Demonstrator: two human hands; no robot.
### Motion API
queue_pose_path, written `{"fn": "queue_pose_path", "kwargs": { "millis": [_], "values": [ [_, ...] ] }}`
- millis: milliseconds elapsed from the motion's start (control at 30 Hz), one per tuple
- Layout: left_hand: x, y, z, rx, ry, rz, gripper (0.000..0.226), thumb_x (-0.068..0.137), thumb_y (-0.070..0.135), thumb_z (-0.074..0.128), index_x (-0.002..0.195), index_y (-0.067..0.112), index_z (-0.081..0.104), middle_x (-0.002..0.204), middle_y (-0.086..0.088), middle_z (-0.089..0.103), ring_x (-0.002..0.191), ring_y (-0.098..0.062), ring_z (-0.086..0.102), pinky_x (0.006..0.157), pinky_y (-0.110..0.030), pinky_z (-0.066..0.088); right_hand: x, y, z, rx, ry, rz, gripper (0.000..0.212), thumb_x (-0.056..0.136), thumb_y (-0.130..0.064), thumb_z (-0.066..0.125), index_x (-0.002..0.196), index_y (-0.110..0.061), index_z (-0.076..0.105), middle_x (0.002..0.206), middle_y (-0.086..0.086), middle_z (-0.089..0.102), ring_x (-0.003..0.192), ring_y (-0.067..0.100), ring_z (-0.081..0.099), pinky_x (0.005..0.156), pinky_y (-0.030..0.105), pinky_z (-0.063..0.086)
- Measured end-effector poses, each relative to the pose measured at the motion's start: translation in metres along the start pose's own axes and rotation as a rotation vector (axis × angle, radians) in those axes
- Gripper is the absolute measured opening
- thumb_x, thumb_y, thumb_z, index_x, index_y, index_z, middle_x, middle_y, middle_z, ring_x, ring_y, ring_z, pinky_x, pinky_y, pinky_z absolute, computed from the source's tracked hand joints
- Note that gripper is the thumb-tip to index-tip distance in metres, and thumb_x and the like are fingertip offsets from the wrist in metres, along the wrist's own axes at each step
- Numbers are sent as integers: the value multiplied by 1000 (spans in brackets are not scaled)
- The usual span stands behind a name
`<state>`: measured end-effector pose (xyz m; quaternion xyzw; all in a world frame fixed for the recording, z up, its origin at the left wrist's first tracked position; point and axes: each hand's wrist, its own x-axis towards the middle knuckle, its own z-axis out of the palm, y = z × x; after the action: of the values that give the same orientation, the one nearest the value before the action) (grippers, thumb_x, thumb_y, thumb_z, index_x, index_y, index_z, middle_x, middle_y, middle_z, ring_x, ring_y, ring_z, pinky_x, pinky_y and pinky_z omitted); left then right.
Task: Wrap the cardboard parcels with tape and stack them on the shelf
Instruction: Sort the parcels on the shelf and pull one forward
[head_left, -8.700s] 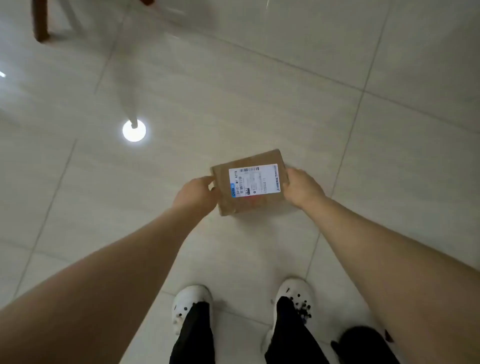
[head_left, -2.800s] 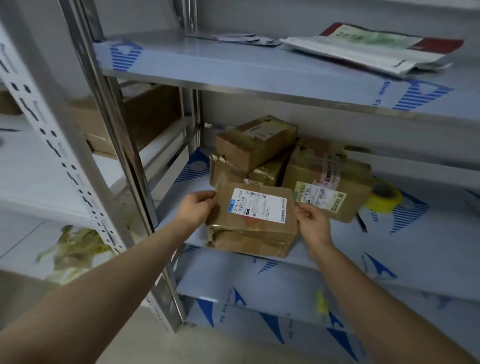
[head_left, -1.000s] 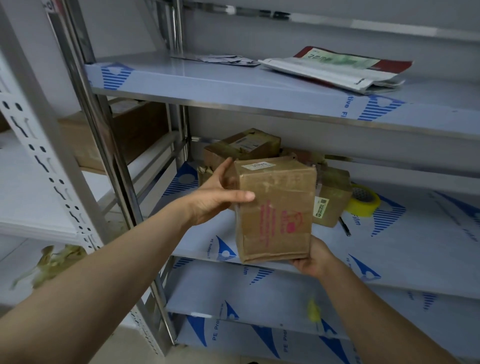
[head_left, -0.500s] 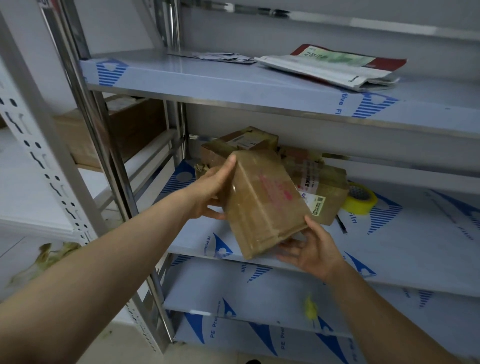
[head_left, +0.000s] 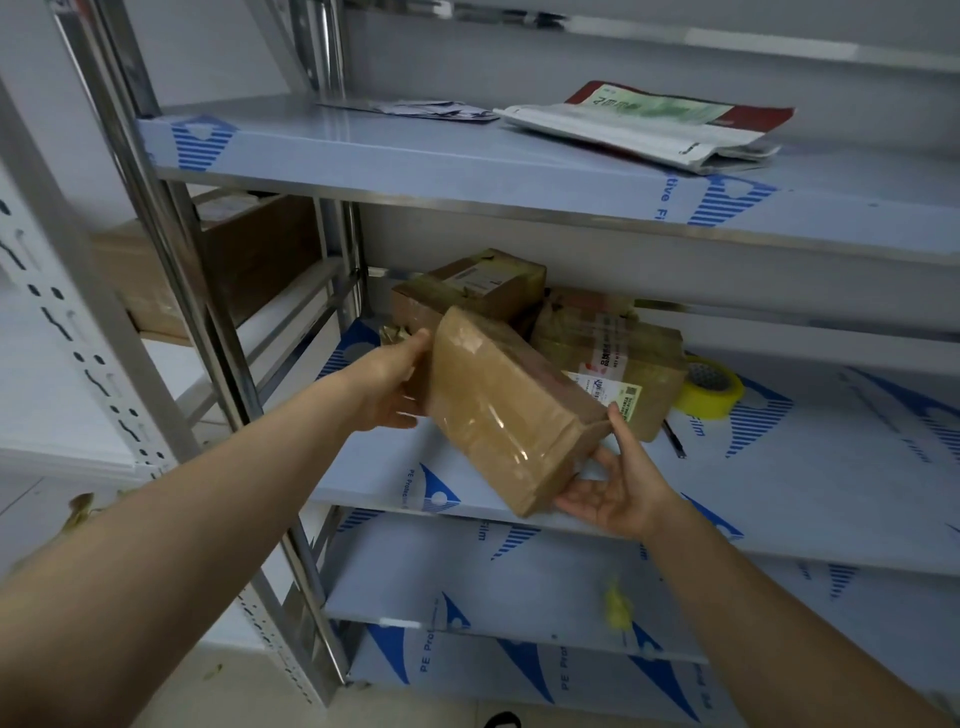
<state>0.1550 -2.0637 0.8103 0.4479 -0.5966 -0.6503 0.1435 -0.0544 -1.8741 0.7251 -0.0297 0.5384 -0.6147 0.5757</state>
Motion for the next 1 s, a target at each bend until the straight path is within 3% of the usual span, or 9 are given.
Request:
{"fn": "queue_pose_path", "kwargs": {
  "millis": [67, 167, 300, 367, 467, 633, 767, 900, 1000],
  "values": [
    [4, -8, -10, -23, 7, -53, 79, 87, 72, 35, 140, 13, 39, 130, -18, 50, 106, -33, 56, 91, -50, 41, -4, -6, 5, -53, 23, -109, 79, 55, -68, 76, 119, -24, 62, 117, 19, 65, 99, 35, 68, 83, 49, 56],
    [14, -22, -25, -74, 49, -137, 91, 78, 83, 29, 125, 8, 50, 116, -13, 56, 119, -33, 48, 101, -53, 34, -14, -17, 19, -267, 80, -287, 86, 46, -65, 78, 120, -25, 60, 115, 6, 66, 101, 23, 67, 77, 39, 59],
    [11, -34, -28, -98, -24, -191, 88, 75, 83, 38, 105, 4, 61, 105, -13, 65, 98, -27, 61, 76, -35, 49, -25, -28, 48, -580, 162, -434, 60, 47, -74, 71, 94, -37, 67, 105, -11, 65, 95, 6, 59, 73, 28, 48],
    [6, -36, -25, -39, -31, -178, 76, 76, 75, 49, 113, 9, 58, 109, -14, 63, 95, -28, 62, 65, -33, 51, -25, -32, 62, -636, 184, -476, 57, 56, -71, 71, 101, -36, 67, 106, -11, 64, 94, 4, 57, 76, 28, 50],
    [4, -41, -23, -57, -28, -152, 62, 81, 68, 50, 117, 18, 53, 111, -16, 59, 96, -32, 60, 65, -39, 51, -26, -32, 79, -681, 189, -518, 78, 59, -69, 72, 124, -28, 61, 124, -4, 59, 107, 13, 56, 87, 29, 48],
    [10, -44, -32, -239, 98, -128, 67, 90, 70, 29, 125, 17, 49, 116, -14, 55, 106, -33, 52, 88, -49, 40, -30, -30, 89, -838, 130, -656, 88, 60, -60, 78, 137, -34, 46, 144, -2, 42, 131, 17, 41, 106, 37, 40],
    [8, -44, -41, -213, 135, -95, 77, 78, 81, 35, 109, 14, 55, 102, -8, 61, 102, -27, 54, 95, -45, 37, -32, -26, 74, -1048, 7, -769, 101, 57, -42, 87, 143, -39, 34, 150, -6, 31, 135, 10, 30, 106, 26, 29],
    [0, -45, -37, -201, 160, 16, 52, 77, 56, 66, 107, 14, 58, 103, -9, 64, 92, -23, 62, 72, -31, 50, -27, -21, 57, -1194, 8, -806, 113, 58, -26, 90, 147, -37, 23, 158, -8, 14, 136, -1, 10, 114, 29, 16],
    [-2, -45, -29, -235, 162, 60, 35, 80, 39, 71, 102, 14, 62, 100, -10, 68, 90, -21, 65, 66, -28, 52, -21, -17, 50, -1145, -23, -771, 114, 59, -9, 89, 149, -32, 22, 160, -7, 3, 143, 4, 7, 112, 19, 28]
  ]
}}
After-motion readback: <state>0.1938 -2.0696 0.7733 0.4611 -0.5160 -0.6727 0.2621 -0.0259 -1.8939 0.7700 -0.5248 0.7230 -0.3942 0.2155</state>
